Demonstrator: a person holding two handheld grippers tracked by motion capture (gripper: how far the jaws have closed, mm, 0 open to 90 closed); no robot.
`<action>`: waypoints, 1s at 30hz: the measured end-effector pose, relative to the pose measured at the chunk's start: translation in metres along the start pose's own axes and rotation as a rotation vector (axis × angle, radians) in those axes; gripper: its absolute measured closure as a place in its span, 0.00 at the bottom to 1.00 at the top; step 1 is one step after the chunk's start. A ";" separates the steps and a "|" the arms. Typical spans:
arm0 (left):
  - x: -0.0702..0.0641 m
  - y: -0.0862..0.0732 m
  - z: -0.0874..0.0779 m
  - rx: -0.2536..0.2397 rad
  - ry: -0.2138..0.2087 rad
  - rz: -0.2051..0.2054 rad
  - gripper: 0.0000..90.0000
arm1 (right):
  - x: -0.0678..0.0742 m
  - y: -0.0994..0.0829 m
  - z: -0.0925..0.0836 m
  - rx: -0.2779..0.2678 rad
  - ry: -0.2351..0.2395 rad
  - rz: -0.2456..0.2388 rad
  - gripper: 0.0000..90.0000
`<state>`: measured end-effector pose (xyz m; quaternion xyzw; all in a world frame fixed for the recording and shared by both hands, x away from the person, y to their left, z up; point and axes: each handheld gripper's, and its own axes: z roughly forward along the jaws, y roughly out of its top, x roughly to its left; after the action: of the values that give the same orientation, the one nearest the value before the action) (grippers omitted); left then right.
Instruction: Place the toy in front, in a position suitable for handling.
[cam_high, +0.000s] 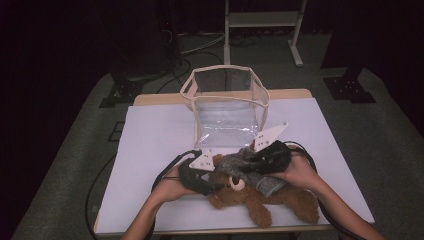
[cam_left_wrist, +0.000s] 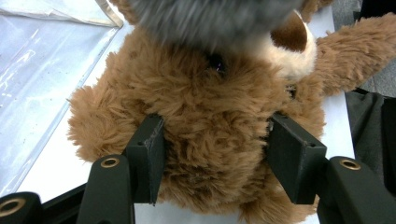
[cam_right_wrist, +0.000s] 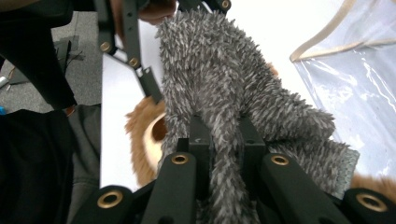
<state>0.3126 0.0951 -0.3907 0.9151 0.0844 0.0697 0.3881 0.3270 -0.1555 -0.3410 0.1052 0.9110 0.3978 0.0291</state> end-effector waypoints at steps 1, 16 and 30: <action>0.000 -0.001 0.000 0.005 -0.001 0.001 0.46 | -0.003 0.001 0.003 0.006 0.004 0.002 0.89; -0.003 0.001 0.007 -0.040 -0.016 -0.015 0.47 | -0.024 0.001 0.005 0.046 -0.021 0.033 0.89; -0.006 0.002 0.009 -0.048 -0.017 0.006 0.47 | -0.030 -0.018 0.003 0.032 0.003 0.094 0.89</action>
<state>0.3086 0.0864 -0.3959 0.9063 0.0766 0.0652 0.4106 0.3534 -0.1719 -0.3570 0.1477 0.9114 0.3841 0.0075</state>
